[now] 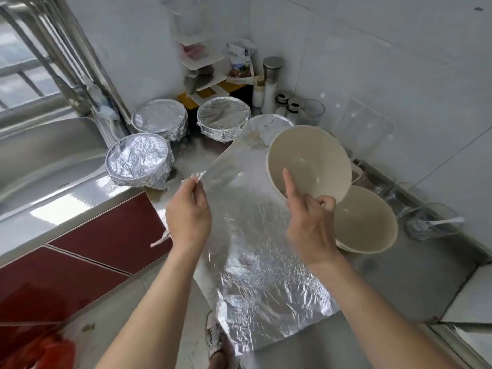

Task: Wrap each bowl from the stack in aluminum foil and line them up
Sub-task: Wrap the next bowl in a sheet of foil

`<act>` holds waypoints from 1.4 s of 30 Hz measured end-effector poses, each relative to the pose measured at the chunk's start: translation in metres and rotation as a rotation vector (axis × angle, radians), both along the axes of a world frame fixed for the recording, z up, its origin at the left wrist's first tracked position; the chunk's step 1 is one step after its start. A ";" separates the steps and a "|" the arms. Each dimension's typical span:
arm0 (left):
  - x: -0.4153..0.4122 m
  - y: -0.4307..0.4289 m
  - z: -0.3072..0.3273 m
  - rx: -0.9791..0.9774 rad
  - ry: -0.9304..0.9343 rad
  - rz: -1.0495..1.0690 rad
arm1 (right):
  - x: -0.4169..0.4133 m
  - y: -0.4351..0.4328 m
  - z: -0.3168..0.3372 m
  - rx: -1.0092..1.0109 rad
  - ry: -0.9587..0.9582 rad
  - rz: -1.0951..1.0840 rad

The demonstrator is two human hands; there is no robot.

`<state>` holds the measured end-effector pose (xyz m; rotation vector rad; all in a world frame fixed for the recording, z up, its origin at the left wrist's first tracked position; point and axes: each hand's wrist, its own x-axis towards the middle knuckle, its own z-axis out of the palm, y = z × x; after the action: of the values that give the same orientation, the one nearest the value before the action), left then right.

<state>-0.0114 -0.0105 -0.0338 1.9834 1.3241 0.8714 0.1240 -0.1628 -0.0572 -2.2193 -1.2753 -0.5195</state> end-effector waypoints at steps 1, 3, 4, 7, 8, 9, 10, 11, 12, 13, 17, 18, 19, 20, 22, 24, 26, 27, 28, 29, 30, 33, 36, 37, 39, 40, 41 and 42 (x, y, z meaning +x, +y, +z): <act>-0.002 0.006 0.013 0.037 -0.009 0.004 | -0.004 0.002 -0.005 -0.012 0.008 0.010; -0.005 0.015 0.035 0.117 -0.005 -0.013 | -0.011 0.006 -0.015 -0.034 0.016 0.023; -0.008 0.018 0.045 0.163 -0.004 -0.021 | -0.014 0.006 -0.021 -0.054 0.028 0.039; -0.019 0.020 0.073 0.306 -0.051 -0.032 | -0.029 0.009 -0.037 -0.211 0.136 0.094; -0.021 0.021 0.081 0.330 -0.077 -0.038 | -0.034 0.011 -0.041 -0.264 0.137 0.111; -0.025 0.022 0.089 0.343 -0.112 -0.053 | -0.040 0.017 -0.044 -0.305 0.135 0.125; -0.024 0.022 0.094 0.321 -0.175 -0.082 | -0.045 0.019 -0.048 -0.339 0.130 0.119; -0.024 0.021 0.099 0.266 -0.259 -0.107 | -0.051 0.023 -0.051 -0.364 0.135 0.124; -0.023 0.022 0.103 0.189 -0.357 -0.126 | -0.057 0.028 -0.053 -0.395 0.151 0.136; -0.022 0.021 0.106 0.089 -0.466 -0.140 | -0.062 0.033 -0.054 -0.431 0.171 0.143; -0.019 0.022 0.104 -0.466 -0.973 -0.163 | -0.060 0.048 -0.046 -0.595 0.373 0.114; -0.018 0.023 0.100 -0.571 -1.054 -0.138 | -0.050 0.050 -0.037 -0.638 0.450 0.089; -0.016 0.024 0.094 -0.637 -1.096 -0.095 | -0.039 0.051 -0.026 -0.638 0.593 0.073; -0.014 0.025 0.088 -0.685 -1.116 -0.047 | -0.029 0.050 -0.011 -0.507 0.815 0.065; -0.010 0.024 0.073 -0.756 -1.133 0.027 | -0.012 0.044 0.017 0.080 1.447 0.078; -0.006 0.020 0.057 -0.804 -1.105 0.100 | 0.002 0.034 0.023 0.520 2.008 0.175; -0.001 0.014 0.038 -0.821 -1.019 0.167 | 0.008 0.023 0.016 0.622 2.194 0.287; 0.001 0.011 0.029 -0.818 -0.971 0.182 | 0.009 0.020 0.013 0.633 2.193 0.333; 0.003 0.009 0.019 -0.815 -0.921 0.192 | 0.007 0.019 0.009 0.636 2.166 0.354; 0.005 0.006 0.009 -0.819 -0.882 0.199 | 0.005 0.019 0.006 0.641 2.140 0.350; 0.006 0.003 0.003 -0.835 -0.854 0.202 | 0.005 0.020 0.003 0.653 2.124 0.310; 0.004 -0.002 -0.020 -0.900 -0.774 0.232 | 0.009 0.024 -0.010 0.716 2.024 -0.009; -0.004 -0.006 -0.033 -0.985 -0.615 0.204 | 0.013 0.017 -0.027 0.572 1.888 -0.283; -0.007 -0.007 -0.038 -1.025 -0.574 0.205 | 0.013 0.015 -0.032 0.527 1.862 -0.348; -0.009 -0.009 -0.048 -1.087 -0.525 0.212 | 0.012 0.012 -0.041 0.445 1.785 -0.440; -0.009 -0.009 -0.051 -1.107 -0.510 0.220 | 0.013 0.012 -0.046 0.434 1.774 -0.472; -0.009 -0.009 -0.056 -1.127 -0.492 0.237 | 0.014 0.011 -0.049 0.441 1.788 -0.486; -0.008 -0.009 -0.061 -1.125 -0.482 0.254 | 0.017 0.011 -0.054 0.437 1.814 -0.497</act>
<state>-0.0189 -0.0193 -0.0945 0.7013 1.3287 0.4598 0.1413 -0.1521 -0.1108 -1.5281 0.3292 0.8749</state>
